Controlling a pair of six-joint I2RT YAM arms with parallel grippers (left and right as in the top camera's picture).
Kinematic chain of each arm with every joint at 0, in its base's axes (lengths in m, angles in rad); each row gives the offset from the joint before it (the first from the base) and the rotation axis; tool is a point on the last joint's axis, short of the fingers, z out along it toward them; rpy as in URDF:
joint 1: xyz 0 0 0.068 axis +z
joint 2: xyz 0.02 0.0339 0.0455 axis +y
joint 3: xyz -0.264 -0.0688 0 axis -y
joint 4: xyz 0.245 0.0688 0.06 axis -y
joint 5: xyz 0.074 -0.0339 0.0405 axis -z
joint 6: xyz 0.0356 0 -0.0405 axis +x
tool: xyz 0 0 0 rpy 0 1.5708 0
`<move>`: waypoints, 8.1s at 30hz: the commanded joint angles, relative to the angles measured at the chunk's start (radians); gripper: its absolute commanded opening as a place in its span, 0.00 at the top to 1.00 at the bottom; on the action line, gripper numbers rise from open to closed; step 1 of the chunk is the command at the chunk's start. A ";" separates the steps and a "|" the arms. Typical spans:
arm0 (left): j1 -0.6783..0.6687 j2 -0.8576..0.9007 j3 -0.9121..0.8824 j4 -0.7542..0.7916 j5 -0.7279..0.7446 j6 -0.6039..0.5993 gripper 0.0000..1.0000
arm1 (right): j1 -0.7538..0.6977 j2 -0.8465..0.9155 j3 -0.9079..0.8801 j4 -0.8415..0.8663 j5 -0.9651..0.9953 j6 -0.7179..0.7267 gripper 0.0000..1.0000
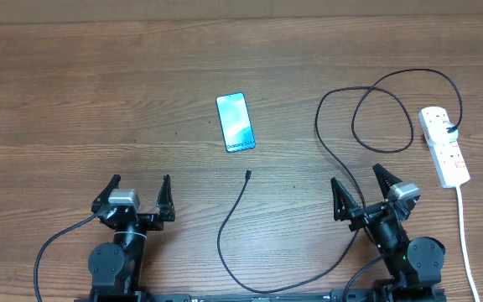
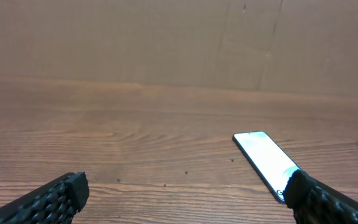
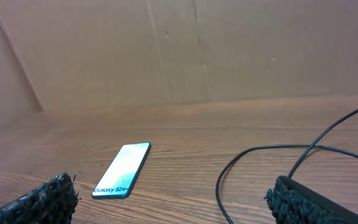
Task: Plug charger to phone and switch on socket
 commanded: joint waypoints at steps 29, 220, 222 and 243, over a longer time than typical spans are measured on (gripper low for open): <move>-0.007 -0.011 -0.003 -0.002 -0.006 0.011 0.00 | 0.004 -0.010 -0.010 0.006 -0.001 0.003 0.00; -0.105 1.435 1.600 -1.428 0.429 -0.193 0.00 | 0.004 -0.010 -0.010 0.006 -0.001 0.003 0.00; -0.163 1.443 1.520 -1.360 0.419 -0.250 0.00 | 0.004 -0.010 -0.010 0.006 -0.001 0.003 0.00; -0.426 1.831 1.492 -1.329 0.143 -0.488 0.00 | 0.004 -0.010 -0.010 0.006 -0.001 0.003 0.00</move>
